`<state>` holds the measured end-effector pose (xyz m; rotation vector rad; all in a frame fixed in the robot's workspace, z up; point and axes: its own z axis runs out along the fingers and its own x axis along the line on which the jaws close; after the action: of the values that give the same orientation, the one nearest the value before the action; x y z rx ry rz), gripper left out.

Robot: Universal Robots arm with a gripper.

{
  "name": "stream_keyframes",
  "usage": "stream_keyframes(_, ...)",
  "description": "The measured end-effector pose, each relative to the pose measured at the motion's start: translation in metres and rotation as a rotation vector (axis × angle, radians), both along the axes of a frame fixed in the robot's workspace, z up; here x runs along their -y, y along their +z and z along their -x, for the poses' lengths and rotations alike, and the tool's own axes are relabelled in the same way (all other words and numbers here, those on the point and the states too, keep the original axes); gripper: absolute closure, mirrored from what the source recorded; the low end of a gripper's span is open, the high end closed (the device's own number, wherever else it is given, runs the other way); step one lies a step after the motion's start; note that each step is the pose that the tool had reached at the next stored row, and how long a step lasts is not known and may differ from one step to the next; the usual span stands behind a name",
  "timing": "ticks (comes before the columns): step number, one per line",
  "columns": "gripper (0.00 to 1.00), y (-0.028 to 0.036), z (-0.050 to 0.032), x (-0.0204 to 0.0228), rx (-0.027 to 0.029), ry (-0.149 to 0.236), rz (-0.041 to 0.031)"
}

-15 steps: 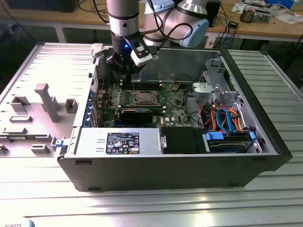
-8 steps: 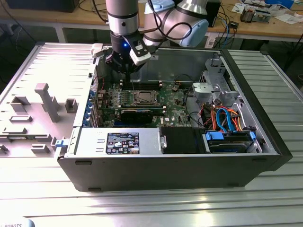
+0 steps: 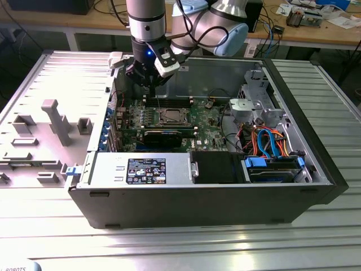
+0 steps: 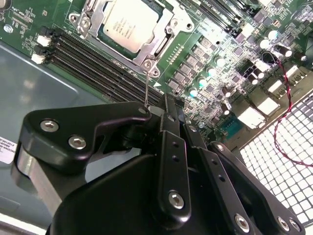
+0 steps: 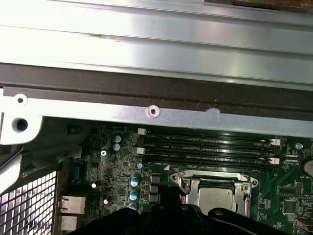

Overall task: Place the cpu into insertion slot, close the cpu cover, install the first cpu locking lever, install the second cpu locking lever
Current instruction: 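Install the first cpu locking lever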

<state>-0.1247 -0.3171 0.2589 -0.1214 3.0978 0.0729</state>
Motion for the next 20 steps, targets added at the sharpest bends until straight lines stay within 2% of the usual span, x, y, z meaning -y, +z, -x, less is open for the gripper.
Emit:
stream_keyframes(9, 0.89, 0.0, 0.0, 0.0, 0.0, 0.0, -0.0001)
stream_keyframes(12, 0.89, 0.0, 0.0, -0.0029, 0.0, 0.0, -0.0001)
stream_keyframes(20, 0.89, 0.0, -0.0039, -0.0033, -0.0001, 0.0, -0.0001)
